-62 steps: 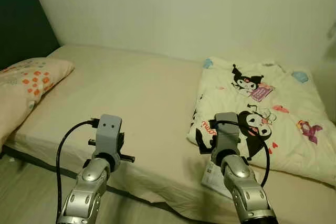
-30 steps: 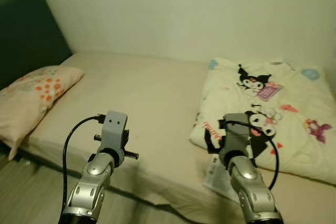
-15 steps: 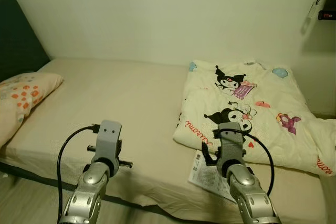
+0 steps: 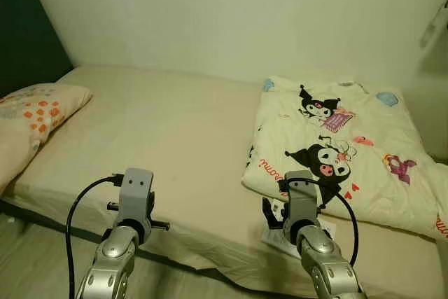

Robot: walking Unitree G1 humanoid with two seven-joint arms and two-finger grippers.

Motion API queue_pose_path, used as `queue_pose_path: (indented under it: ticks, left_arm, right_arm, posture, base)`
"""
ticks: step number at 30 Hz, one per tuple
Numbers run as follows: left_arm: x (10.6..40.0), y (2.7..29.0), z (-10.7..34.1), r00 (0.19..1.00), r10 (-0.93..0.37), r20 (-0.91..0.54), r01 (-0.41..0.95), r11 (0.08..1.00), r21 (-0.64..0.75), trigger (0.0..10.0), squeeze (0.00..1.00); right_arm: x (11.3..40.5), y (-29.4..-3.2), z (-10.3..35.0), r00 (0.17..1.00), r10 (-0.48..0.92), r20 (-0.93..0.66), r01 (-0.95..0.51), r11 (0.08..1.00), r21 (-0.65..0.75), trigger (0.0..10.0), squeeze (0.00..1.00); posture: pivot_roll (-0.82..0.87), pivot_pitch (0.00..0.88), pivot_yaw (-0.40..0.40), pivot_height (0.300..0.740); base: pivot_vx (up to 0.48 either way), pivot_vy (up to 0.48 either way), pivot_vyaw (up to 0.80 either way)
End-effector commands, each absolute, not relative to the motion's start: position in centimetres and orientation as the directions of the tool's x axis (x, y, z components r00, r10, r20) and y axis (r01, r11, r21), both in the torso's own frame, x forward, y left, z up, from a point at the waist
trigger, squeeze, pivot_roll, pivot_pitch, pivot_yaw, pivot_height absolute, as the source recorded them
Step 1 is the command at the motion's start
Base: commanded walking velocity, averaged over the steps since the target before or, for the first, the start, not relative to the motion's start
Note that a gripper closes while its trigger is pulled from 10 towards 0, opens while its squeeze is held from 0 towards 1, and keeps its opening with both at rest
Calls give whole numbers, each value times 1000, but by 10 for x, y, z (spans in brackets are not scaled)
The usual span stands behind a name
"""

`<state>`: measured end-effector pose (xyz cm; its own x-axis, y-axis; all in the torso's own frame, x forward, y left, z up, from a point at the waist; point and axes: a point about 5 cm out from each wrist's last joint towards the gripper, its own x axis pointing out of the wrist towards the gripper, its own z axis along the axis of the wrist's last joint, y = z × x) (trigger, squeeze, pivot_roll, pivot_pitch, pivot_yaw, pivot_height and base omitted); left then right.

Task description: Clean up the room

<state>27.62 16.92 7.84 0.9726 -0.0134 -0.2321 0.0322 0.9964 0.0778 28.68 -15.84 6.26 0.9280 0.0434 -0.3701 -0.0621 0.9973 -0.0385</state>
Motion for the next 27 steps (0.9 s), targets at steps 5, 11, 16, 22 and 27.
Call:
queue_pose_path:
  ticks: [5, 11, 16, 22, 27]
  left_arm:
    - [272, 167, 78, 970, -40, -239, 59, 996, 73, 10000, 0]
    - [271, 166, 77, 970, -50, -239, 69, 995, 71, 10000, 0]
    - [270, 166, 78, 968, -63, -242, 83, 994, 75, 10000, 0]
    - [270, 165, 79, 968, -72, -241, 93, 993, 78, 10000, 0]
    - [272, 163, 80, 967, -86, -241, 108, 991, 79, 10000, 0]
  right_arm:
    - [285, -159, 63, 934, 43, -354, -50, 999, -11, 10000, 0]
    - [284, -162, 63, 934, 34, -356, -37, 999, -3, 10000, 0]
    - [282, -161, 61, 933, 27, -359, -21, 1000, 22, 10000, 0]
    - [280, -161, 60, 933, 23, -360, -14, 1000, 28, 10000, 0]
    - [278, -163, 59, 934, 6, -358, 7, 999, 36, 10000, 0]
  posture:
    - [-102, 147, 36, 670]
    - [-102, 150, 37, 655]
    - [-99, 153, 48, 635]
    - [-99, 152, 55, 620]
    - [-101, 149, 61, 600]
  base:
    - [0, 0, 0]
    - [0, 0, 0]
    - [0, 0, 0]
    - [0, 0, 0]
    - [0, 0, 0]
